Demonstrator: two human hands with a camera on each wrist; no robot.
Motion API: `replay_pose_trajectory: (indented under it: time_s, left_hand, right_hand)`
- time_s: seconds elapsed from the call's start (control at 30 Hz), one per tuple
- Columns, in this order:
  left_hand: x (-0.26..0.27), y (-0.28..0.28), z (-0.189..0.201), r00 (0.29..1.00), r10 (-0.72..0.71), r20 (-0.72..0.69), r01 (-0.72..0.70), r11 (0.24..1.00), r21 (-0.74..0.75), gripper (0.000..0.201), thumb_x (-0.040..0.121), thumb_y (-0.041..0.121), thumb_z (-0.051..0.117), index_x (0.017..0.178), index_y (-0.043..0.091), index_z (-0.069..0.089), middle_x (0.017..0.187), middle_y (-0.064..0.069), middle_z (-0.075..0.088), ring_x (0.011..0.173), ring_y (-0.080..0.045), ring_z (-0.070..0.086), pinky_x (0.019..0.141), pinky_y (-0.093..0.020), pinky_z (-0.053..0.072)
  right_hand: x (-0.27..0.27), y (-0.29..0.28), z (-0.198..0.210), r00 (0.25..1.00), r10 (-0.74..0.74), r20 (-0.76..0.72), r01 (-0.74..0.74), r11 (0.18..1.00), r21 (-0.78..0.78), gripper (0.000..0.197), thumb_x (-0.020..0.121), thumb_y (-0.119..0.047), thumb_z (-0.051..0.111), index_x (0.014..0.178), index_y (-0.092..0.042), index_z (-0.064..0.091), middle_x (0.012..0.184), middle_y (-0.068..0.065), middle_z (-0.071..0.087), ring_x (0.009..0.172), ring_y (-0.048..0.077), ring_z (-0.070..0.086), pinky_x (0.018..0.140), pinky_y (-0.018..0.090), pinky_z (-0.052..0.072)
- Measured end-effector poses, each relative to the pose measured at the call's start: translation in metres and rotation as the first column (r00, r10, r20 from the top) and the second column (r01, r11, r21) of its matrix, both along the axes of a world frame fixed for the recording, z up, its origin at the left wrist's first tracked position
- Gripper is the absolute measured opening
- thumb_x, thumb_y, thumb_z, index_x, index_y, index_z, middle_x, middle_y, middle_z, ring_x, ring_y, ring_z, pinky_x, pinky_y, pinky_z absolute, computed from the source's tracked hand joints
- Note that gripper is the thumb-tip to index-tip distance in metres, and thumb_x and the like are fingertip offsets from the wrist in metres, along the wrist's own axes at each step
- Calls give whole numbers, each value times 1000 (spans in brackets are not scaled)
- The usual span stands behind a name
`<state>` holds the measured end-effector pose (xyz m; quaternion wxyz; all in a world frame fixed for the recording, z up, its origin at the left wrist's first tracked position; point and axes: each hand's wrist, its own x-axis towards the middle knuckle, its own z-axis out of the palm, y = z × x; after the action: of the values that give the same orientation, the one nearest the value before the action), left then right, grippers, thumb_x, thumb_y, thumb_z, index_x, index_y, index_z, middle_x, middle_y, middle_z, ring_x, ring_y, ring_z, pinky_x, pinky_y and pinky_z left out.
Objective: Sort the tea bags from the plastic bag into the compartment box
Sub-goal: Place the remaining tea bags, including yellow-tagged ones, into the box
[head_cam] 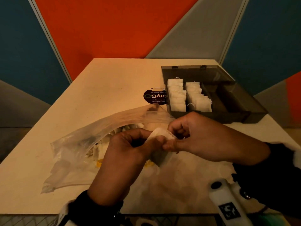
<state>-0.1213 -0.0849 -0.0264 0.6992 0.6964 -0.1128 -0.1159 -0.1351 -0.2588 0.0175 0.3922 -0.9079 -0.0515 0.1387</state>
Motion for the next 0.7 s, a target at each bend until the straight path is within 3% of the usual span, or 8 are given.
replay_pose_trajectory:
  time_s: [0.1, 0.2, 0.3, 0.37, 0.47, 0.57, 0.63, 0.7]
  left_hand:
    - [0, 0, 2, 999, 35, -1, -35, 999, 20, 9, 81, 17, 72, 80, 22, 79, 80, 2, 77, 71, -11, 69, 64, -31, 52]
    - [6, 6, 0, 990, 134, -44, -134, 991, 14, 14, 82, 16, 71, 91, 23, 77, 91, 6, 76, 86, -15, 71, 70, -34, 52]
    - [10, 9, 2, 980, 186, -74, -186, 982, 3, 18, 84, 13, 69, 99, 22, 75, 92, 0, 76, 87, -21, 70, 69, -34, 51]
    - [10, 10, 3, 976, 198, -86, -200, 980, -7, 22, 84, 9, 68, 102, 22, 74, 92, -1, 76, 86, -24, 70, 69, -36, 51]
    - [8, 10, 6, 976, 185, -112, -187, 982, -10, 30, 84, 6, 68, 107, 23, 72, 94, 1, 75, 86, -23, 70, 73, -39, 55]
    - [9, 11, 8, 976, 176, -127, -178, 984, -4, 35, 84, 5, 67, 113, 23, 69, 95, 2, 75, 88, -23, 70, 75, -40, 55]
    - [9, 12, 9, 976, 171, -135, -173, 985, -4, 39, 84, 5, 66, 118, 23, 67, 96, 3, 75, 87, -21, 71, 76, -40, 55]
    - [9, 13, 11, 976, 163, -146, -166, 986, -7, 42, 85, 5, 66, 121, 25, 64, 94, 5, 76, 85, -19, 72, 77, -40, 56]
  right_hand:
    - [3, -12, 8, 998, -43, 46, 45, 998, -46, 10, 84, -28, 70, 85, -18, 70, 79, -5, 73, 72, 5, 68, 60, 17, 54]
    - [15, -43, 26, 978, -133, 163, 160, 974, -163, 4, 86, -28, 66, 83, -25, 66, 76, -7, 70, 70, 3, 66, 57, 17, 48]
    - [35, -86, 36, 914, -184, 361, 317, 879, -356, 10, 91, -26, 63, 81, -24, 62, 81, -5, 63, 71, 9, 58, 58, 24, 40]
    - [49, -112, 31, 895, -171, 413, 371, 797, -475, 15, 93, -27, 61, 79, -22, 59, 79, 0, 60, 70, 12, 54, 57, 27, 38]
    - [61, -135, 13, 941, -157, 301, 314, 738, -597, 15, 94, -26, 58, 80, -21, 57, 79, 3, 60, 71, 15, 53, 59, 31, 40]
    - [64, -137, 0, 981, -103, 166, 188, 723, -665, 17, 95, -25, 57, 79, -26, 53, 79, -3, 57, 72, 10, 52, 59, 24, 36]
    - [65, -133, -4, 987, -65, 147, 149, 712, -686, 23, 95, -25, 57, 76, -32, 46, 78, -6, 54, 72, 8, 50, 60, 24, 36]
    - [68, -130, -7, 987, -52, 149, 142, 707, -693, 23, 95, -25, 57, 76, -32, 46, 80, -3, 57, 75, 12, 53, 67, 31, 43]
